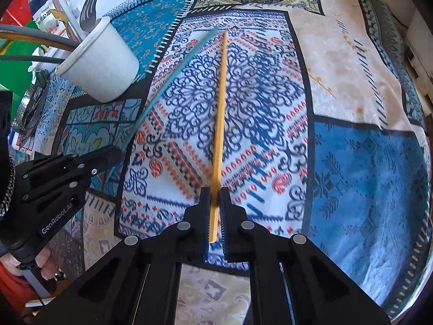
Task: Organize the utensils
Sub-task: 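Grasp the teal chopstick with the left tool while the right tool grasps the yellow chopstick, then lift both held chopsticks off the cloth and carry them toward the white cup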
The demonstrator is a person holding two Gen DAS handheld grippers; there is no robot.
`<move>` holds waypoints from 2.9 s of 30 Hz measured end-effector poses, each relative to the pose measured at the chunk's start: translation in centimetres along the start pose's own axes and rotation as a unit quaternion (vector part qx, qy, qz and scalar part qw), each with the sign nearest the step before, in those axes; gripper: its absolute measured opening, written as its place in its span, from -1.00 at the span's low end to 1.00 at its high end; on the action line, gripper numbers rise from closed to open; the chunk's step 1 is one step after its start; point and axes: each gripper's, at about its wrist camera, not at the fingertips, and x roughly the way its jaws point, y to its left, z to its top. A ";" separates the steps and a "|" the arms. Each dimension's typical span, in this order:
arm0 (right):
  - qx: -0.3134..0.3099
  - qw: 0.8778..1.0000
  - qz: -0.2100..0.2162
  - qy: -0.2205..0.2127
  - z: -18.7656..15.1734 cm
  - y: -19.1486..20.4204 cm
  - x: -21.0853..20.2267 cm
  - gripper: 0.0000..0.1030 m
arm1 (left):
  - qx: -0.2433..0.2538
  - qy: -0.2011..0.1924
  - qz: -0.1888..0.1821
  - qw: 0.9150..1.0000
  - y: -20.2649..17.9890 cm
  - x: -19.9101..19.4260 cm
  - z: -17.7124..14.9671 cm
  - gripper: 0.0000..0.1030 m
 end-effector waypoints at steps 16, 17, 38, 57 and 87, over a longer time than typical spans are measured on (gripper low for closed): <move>-0.008 0.999 -0.021 0.035 -4.1 -5.4 -3.7 -0.85 | 0.035 0.072 -0.012 0.997 1.3 -3.4 -4.6 -0.94; -0.009 0.999 -0.021 0.032 -3.8 -5.4 -3.8 -0.82 | 0.036 0.070 -0.011 0.997 1.2 -3.4 -4.3 -0.89; -0.056 0.997 -0.039 0.026 4.2 -1.8 1.3 -0.61 | 0.040 0.068 -0.003 0.997 -0.8 0.6 3.1 -0.88; -0.039 0.999 -0.010 0.031 5.1 -1.6 1.2 -0.88 | 0.014 0.049 0.000 0.999 -2.7 2.3 5.2 -0.93; -0.023 0.991 0.023 -0.127 4.1 0.6 -9.8 -0.88 | -0.033 -0.093 0.053 0.994 -0.9 -10.8 -0.7 -0.93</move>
